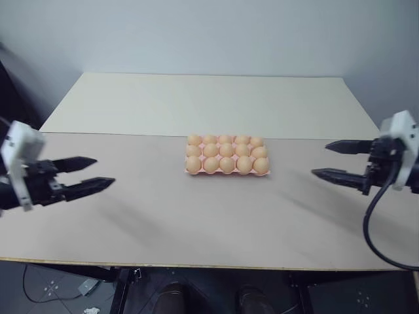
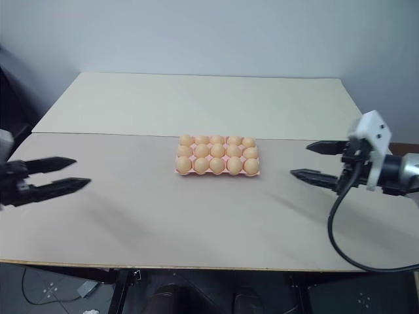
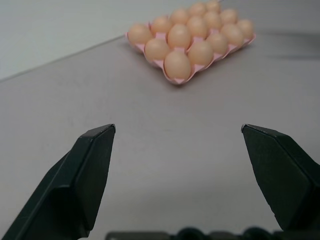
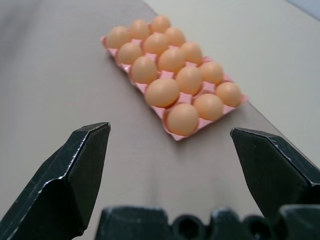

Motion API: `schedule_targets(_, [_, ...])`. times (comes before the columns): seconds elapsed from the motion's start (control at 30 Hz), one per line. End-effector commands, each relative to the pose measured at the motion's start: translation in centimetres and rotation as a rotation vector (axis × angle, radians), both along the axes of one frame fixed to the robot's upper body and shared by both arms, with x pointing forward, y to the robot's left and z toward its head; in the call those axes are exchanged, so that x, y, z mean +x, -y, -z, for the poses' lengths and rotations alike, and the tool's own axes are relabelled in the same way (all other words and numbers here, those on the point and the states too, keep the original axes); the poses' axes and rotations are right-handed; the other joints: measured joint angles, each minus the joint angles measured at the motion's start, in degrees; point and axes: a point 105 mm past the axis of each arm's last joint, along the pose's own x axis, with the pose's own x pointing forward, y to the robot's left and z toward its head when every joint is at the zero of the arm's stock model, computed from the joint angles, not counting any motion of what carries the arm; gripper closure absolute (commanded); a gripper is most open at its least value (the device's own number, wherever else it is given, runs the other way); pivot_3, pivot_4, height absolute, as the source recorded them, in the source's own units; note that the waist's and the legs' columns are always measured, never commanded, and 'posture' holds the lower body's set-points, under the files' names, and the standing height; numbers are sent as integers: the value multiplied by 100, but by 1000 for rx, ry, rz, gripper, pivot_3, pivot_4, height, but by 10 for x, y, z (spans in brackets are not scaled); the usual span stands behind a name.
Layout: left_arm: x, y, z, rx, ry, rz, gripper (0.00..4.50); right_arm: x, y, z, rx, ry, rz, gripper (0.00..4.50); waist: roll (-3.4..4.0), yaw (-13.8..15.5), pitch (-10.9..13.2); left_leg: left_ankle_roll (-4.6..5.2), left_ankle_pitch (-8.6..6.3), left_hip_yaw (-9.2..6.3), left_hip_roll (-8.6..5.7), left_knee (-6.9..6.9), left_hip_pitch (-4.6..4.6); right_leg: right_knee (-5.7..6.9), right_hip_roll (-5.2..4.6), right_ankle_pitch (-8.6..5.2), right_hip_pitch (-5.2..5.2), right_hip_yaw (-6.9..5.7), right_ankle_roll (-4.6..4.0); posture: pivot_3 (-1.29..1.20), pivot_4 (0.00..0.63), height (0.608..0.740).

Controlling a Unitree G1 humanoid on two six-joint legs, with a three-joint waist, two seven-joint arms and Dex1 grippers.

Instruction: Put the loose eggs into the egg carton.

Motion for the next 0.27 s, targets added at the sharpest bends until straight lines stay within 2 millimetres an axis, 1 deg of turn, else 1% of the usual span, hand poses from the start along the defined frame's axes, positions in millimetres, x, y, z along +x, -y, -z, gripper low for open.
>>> schedule_targets(0.03, [-4,-8,-7,33,15,5,101,-1,15,-13,-29,60,26,0,1,-12,0,1,-1,1,0,-2,0,0,0,-1,-1,1,-1,0,150,740])
schedule_targets(0.27, [-7,-9,2,34,-55,1,101,-1,19,-11,-40,57,24,0,1,-64,0,1,-1,9,2,-6,-4,5,0,-1,-11,6,-2,0,150,740])
